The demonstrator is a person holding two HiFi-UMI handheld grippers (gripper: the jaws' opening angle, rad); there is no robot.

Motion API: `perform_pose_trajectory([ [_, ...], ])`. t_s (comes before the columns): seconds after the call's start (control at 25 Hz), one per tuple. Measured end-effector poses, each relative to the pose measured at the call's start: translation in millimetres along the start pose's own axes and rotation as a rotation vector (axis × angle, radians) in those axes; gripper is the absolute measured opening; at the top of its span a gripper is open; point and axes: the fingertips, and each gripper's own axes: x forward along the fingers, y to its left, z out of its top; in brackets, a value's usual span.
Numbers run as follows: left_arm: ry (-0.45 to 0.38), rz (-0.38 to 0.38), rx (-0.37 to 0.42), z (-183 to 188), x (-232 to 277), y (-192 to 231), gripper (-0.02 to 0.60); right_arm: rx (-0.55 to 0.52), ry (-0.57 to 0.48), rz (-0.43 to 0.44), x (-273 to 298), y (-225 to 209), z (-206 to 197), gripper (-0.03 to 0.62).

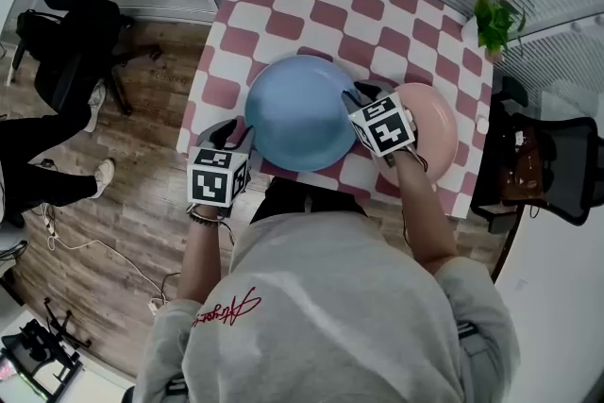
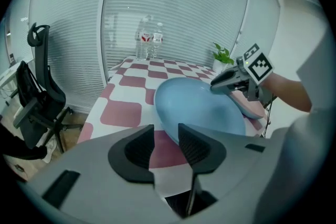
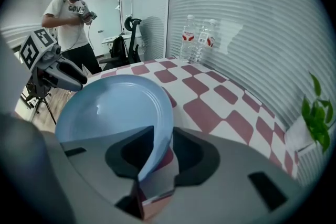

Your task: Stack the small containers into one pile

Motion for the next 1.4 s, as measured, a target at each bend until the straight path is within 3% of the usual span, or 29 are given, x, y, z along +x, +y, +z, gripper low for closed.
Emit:
perform_pose_trajectory([
  [0.2,0.033,-0.041,0.008,-6,11,-10,0.142,-0.001,0.043,-0.010,4,-3,-3,0.110],
  [0.48,0.073,-0.038,0.022,-8,19,-11,0.141,-0.013,0.121,-0.029,13,-5,-13,0.106],
  [0.8,0.071,-0.048,-0.005,-7,21,-9,0.141,-0.007,0.094,-0.027,10,-4,-12,0.078],
  [1.4,0.030,0.002,0.011,2,6,4,0.102,0.243,-0.095,0.002,-17,4,3,0.040],
])
